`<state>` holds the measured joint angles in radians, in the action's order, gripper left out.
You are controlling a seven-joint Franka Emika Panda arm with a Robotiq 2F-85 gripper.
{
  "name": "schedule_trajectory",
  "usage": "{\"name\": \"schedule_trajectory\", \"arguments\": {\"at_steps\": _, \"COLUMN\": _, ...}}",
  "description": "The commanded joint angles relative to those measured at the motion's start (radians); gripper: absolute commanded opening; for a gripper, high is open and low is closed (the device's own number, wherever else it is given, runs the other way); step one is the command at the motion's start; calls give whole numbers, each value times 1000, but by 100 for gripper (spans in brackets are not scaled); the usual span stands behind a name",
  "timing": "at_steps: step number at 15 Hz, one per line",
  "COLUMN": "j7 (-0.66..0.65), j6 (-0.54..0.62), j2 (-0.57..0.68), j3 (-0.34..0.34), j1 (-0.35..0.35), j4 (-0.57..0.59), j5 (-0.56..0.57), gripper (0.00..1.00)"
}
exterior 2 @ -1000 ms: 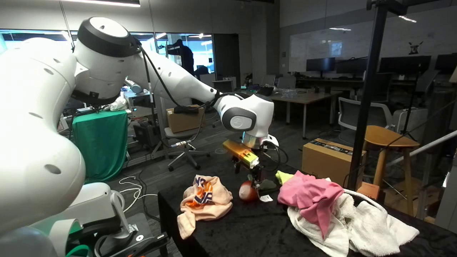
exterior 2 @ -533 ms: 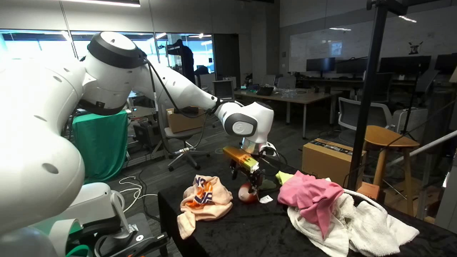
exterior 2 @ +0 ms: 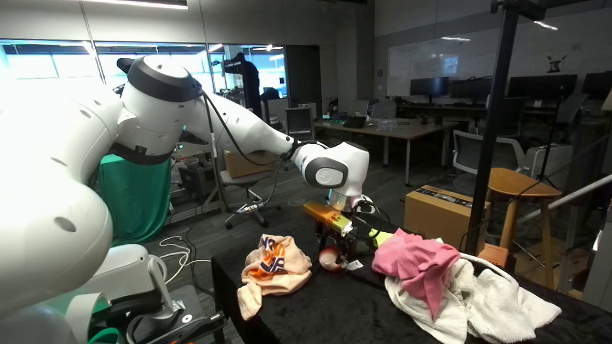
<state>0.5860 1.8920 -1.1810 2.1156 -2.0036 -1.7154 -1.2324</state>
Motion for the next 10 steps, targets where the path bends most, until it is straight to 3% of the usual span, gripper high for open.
{"name": "schedule_trajectory", "arguments": {"at_steps": 1, "j7": -9, "j6": -9, "j2": -26, "j3": -17, "j1": -12, "j4": 33, "j5": -19, "gripper": 42}}
{"name": "schedule_trajectory", "arguments": {"at_steps": 5, "j7": -9, "j6": -2, "j2": -19, "j3": -31, "j1": -10, "j4": 24, "j5": -25, "gripper": 12}}
{"name": "schedule_trajectory", "arguments": {"at_steps": 10, "j7": -8, "j6": 20, "j2": 0, "j3": -72, "j1": -1, "j4": -16, "j5": -56, "gripper": 8}}
